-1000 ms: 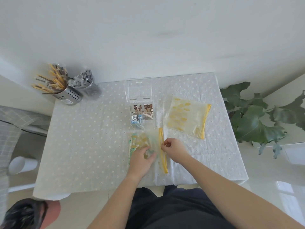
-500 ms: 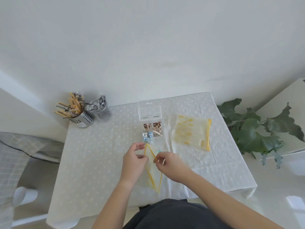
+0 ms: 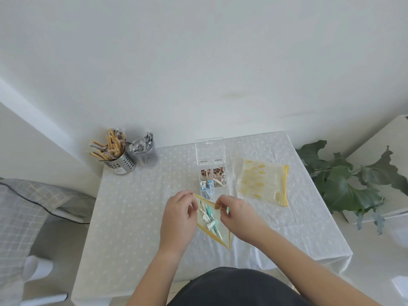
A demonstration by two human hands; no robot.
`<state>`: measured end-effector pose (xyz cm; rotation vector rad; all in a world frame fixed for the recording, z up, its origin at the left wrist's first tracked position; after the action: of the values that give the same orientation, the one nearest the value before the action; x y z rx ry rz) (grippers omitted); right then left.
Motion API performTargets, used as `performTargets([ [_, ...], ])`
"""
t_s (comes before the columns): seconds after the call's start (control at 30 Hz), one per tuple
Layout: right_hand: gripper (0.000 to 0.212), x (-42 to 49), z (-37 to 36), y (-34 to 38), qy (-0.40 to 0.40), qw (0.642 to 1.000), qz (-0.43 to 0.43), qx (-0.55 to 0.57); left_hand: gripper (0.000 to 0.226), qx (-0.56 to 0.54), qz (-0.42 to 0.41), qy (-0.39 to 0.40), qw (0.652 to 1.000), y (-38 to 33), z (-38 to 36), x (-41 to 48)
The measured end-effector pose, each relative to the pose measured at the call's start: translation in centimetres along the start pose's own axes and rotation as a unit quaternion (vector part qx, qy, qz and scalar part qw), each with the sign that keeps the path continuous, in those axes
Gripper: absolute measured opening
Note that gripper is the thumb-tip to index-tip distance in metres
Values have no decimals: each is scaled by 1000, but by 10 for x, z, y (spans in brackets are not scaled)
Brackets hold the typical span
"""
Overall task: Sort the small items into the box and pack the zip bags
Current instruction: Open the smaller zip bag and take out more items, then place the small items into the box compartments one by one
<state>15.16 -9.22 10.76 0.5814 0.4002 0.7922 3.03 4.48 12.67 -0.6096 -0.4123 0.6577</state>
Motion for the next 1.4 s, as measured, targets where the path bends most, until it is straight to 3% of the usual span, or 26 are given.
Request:
performTargets([
  [0.1, 34, 2, 11, -4, -9, 1000, -13, -9, 46, 38, -6, 26, 999, 4, 1, -1],
  [0.23, 31, 2, 21, -2, -26, 999, 4, 20, 54, 47, -5, 84, 995, -2, -4, -4],
  [0.33, 35, 0, 23, 3, -28, 999, 16, 19, 45, 16, 6, 72, 997, -10, -1, -8],
  [0.43, 41, 1, 26, -6, -18, 999, -28, -29, 46, 3, 14, 54, 998, -12, 6, -11],
  [0.6, 29, 0, 35, -22, -42, 992, -89, -76, 51, 33, 1, 59, 998, -17, 13, -15],
  [0.77, 24, -5, 44, -3, -57, 996, -56, -44, 53, -3, -3, 74, 997, -21, 9, -15],
  [0.87, 9, -11, 55, 21, -71, 997, -32, 8, 54, -21, -10, 82, 996, -23, 9, -16],
  [1.03, 13, -13, 43, 46, 14, 998, -52, 18, 59, -43, -24, 97, 994, -26, 6, -19],
  [1.23, 27, 9, -23, 19, 211, 953, -70, -207, 54, -65, -32, 124, 990, -27, 0, -20],
  [1.4, 29, 25, -59, -10, 246, 926, -78, -275, 49, -75, -50, 131, 987, -33, 1, -28],
])
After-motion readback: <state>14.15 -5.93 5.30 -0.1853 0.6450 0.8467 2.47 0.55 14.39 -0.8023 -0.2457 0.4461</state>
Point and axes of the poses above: each hand's wrist, its own x-axis towards the middle knuckle, its own z-axis out of the back of the hand, y = z × x, the point moved 6 cm from there along x, towards the middle knuckle, and after that the axes turned 5 degrees about -y, right-handed, at the moved point
